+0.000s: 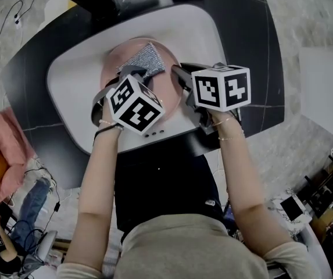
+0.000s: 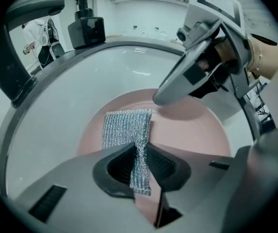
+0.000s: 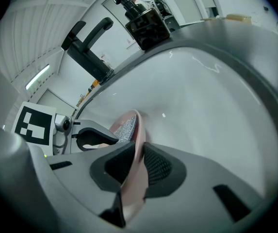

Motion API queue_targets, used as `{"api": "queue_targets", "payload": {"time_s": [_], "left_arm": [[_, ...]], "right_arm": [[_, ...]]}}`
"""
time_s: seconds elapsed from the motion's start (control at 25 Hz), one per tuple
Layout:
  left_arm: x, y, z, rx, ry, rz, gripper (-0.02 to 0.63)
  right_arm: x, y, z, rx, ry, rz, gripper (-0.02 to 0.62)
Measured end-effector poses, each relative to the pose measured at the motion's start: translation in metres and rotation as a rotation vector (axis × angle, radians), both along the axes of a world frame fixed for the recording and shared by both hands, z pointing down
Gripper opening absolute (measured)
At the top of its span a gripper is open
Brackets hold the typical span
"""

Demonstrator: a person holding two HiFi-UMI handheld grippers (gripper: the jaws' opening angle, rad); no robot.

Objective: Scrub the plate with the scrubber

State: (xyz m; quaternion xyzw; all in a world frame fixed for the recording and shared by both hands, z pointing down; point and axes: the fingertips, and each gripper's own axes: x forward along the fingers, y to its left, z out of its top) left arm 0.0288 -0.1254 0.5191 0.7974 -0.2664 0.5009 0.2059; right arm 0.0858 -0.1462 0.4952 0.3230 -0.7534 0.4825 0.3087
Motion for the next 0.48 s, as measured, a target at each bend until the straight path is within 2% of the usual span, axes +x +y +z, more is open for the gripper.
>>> {"api": "queue_targets", "payload": {"time_s": [0.24,0.36,0.48], "left_arm": [[-0.030,-0.004,0.015,-0.002,-0.099,-0.012,0.078],[-0.038,-0.002,0.017,-0.012,-0.103,-0.029,0.078],[-0.043,0.009,0.018,-0.037,-0.124,-0.004,0.078]], "right_arm": [[0.000,-0.001,0.001,-0.006,-0.008,0.009,0.065],[-0.001,-0.002,0.001,-0.006,-0.016,0.012,0.064],[-0.001,-0.002,0.000,-0.009,-0.024,0.014,0.064]]}}
